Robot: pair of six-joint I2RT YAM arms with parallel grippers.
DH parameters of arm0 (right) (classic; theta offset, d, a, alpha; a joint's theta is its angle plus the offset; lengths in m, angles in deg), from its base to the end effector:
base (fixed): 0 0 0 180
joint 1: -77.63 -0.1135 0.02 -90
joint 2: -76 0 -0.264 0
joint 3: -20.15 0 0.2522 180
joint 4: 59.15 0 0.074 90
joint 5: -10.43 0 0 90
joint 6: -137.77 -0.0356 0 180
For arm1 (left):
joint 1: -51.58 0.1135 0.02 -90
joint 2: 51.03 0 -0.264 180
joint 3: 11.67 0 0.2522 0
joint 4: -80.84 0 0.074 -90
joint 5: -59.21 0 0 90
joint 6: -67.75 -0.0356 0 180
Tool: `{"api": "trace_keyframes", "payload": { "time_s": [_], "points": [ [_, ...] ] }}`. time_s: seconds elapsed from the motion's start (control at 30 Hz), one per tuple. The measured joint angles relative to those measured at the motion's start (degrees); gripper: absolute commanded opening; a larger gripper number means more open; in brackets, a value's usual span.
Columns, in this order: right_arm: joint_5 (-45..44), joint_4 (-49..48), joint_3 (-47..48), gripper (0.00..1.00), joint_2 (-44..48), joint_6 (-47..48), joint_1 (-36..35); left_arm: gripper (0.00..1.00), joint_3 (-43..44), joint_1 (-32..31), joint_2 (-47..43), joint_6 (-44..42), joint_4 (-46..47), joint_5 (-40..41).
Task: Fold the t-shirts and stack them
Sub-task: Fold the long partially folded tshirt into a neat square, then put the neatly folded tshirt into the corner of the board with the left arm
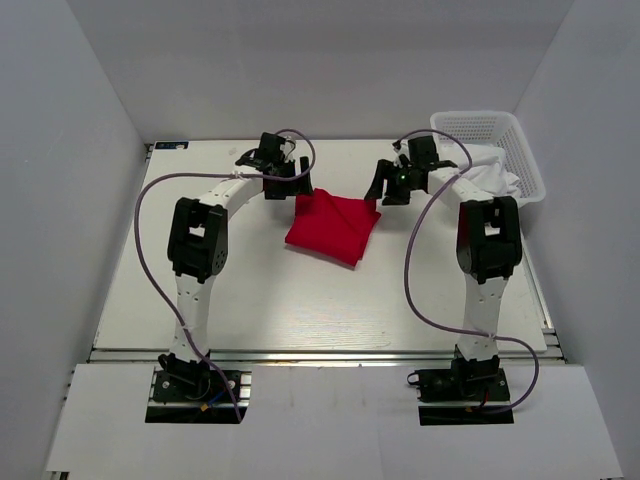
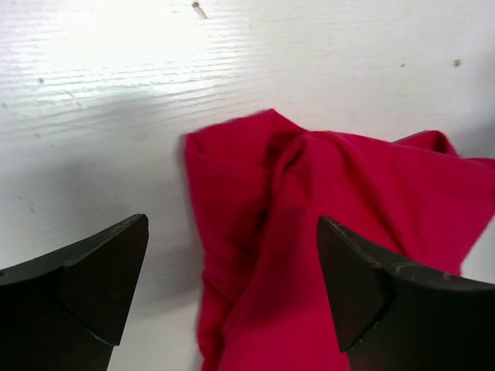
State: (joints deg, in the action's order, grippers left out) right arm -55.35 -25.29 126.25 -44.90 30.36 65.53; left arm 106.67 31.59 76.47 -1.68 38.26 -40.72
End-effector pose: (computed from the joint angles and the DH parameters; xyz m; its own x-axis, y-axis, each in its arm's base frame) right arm 0.4562 0.1127 0.1957 -0.8370 0.0996 -0.5381 -0.2156 0.8438 0.4915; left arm 0.4652 -0.1758 0.1972 -0.8444 -0.0611 -0.5322 0.1500 0.9268 -0.3443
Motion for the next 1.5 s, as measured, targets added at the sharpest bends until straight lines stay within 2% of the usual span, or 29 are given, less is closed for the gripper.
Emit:
{"api": "trace_keyframes", "payload": {
  "time_s": [0.03, 0.27, 0.5, 0.53, 0.6, 0.7, 0.73, 0.77, 0.8, 0.97, 1.13, 1.3, 1.5],
  "points": [
    [-0.6, 0.4, 0.8, 0.90, -0.4, 0.0, 0.1, 1.00, 0.2, 0.3, 0.4, -0.6, -0.4, -0.3],
    [-4.7, 0.5, 0.8, 0.90, 2.3, 0.7, 0.5, 0.99, -1.3, 1.0, 0.5, -7.0, 1.4, -3.9],
    [-6.9, -1.0, -12.4, 0.90, 16.2, -0.1, 0.5, 0.75, -5.4, -1.0, 1.0, -13.3, 1.5, -8.7],
    [-7.4, -1.0, -13.7, 0.90, 18.1, -0.1, 0.5, 0.68, -5.4, -1.2, 1.2, -13.8, 1.5, -9.1],
    [-8.5, -1.3, -16.4, 0.90, 21.6, -0.2, 0.5, 0.61, -5.4, -1.4, 1.6, -15.0, 1.5, -10.0],
    [-10.3, -1.5, -19.8, 0.90, 25.5, -0.2, 0.5, 0.40, -5.5, -1.8, 1.6, -16.4, 1.5, -10.6],
    [-11.1, -1.4, -20.9, 0.90, 26.4, -0.2, 0.5, 0.19, -5.7, -2.0, 1.6, -16.7, 1.6, -10.6],
    [-11.7, -1.4, -21.7, 0.90, 27.1, -0.2, 0.5, 0.06, -5.9, -2.1, 1.6, -16.7, 1.9, -10.6],
    [-12.4, -1.4, -22.3, 0.90, 27.6, -0.2, 0.5, 0.00, -6.2, -2.4, 1.6, -17.0, 2.3, -10.5],
    [-14.1, -1.6, -24.9, 0.90, 29.9, -0.4, 0.5, 0.00, -6.1, -2.9, 1.4, -17.1, 2.3, -7.5],
    [-14.7, -2.3, -26.7, 0.90, 32.5, -0.3, 0.5, 0.00, -4.1, -2.4, 0.6, -18.7, -1.0, 4.5],
    [-16.4, -3.1, -27.4, 0.90, 34.9, -0.2, 0.5, 0.00, 0.0, 2.6, 0.1, -22.4, -4.1, 16.2],
    [-17.9, -3.8, -27.5, 0.90, 35.5, -0.1, 0.5, 0.00, 6.6, 10.8, 0.2, -27.3, -5.7, 24.2]
  ]
}}
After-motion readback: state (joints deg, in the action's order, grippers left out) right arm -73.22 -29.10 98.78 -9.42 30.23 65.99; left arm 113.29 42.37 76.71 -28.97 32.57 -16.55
